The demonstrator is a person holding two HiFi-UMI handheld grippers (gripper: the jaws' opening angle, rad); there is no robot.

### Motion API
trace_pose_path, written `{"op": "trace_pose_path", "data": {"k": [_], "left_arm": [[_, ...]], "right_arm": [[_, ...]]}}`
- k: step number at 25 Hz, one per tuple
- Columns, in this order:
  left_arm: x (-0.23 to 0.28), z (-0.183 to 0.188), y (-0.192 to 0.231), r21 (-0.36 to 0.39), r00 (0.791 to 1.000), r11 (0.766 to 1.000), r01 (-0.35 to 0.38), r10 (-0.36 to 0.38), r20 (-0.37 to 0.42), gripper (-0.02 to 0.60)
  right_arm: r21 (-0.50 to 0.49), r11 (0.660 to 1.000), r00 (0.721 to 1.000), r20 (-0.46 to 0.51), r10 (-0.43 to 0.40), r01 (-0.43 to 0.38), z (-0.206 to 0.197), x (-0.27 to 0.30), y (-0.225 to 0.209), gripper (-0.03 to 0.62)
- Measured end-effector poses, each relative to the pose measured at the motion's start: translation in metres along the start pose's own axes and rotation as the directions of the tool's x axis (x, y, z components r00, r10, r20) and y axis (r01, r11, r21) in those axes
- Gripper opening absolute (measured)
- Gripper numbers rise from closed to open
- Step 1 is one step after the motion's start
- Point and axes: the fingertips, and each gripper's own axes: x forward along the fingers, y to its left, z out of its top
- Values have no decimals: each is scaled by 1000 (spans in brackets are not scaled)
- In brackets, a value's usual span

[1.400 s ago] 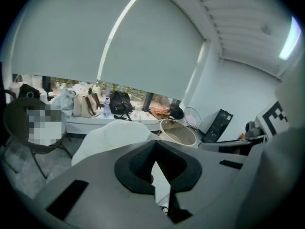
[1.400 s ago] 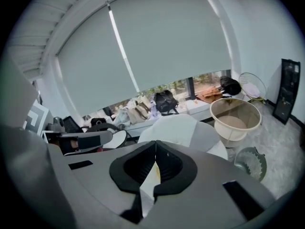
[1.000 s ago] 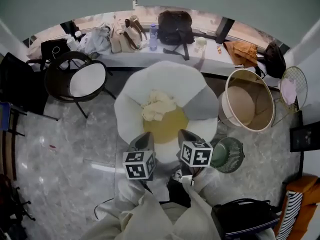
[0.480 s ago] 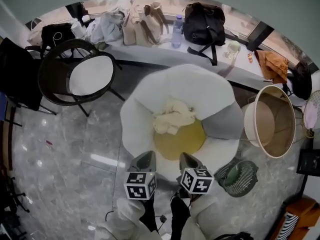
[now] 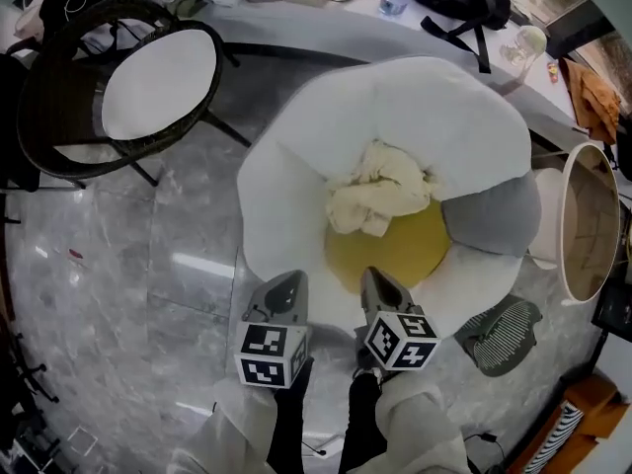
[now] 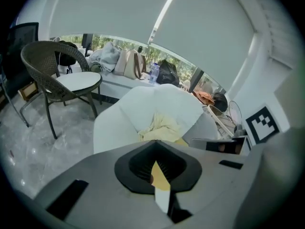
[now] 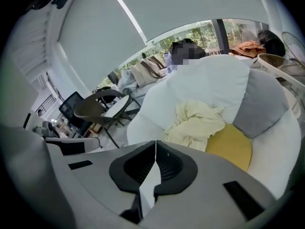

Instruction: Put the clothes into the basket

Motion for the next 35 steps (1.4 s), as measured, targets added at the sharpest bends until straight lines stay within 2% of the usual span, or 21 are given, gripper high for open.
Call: {"op": "trace_pose_path", "data": {"k": [7,11,17,24,27,35], "left_arm": [[54,-28,46,-22,999,999,45,-45,-8,5],[84,-33,61,-13,998,998,69,-69,-1,5],[111,-40,71,26,995,995,97,-97,-23,5],[125,-51,89,20,994,995,98,-97,-44,5],[126,-53,93,30,994,995,93,-91,-55,5],[124,-49,109,29,998,998,62,-61,-31,5]], "right_arm": [[-24,1000,1000,-16,-20,20,-29,75,-2,25],[-29,999,1000,-24,-16,15,-42,109,-7,26],[-81,995,998,-36,-58,55,-56,146,-24,26],[-135,988,996,-37,-82,76,-56,181,-31,31],[-151,985,995,-44,-88,80,-53,192,-33,72],[-168,981,988,-98,-119,102,-63,225,-43,124]]}}
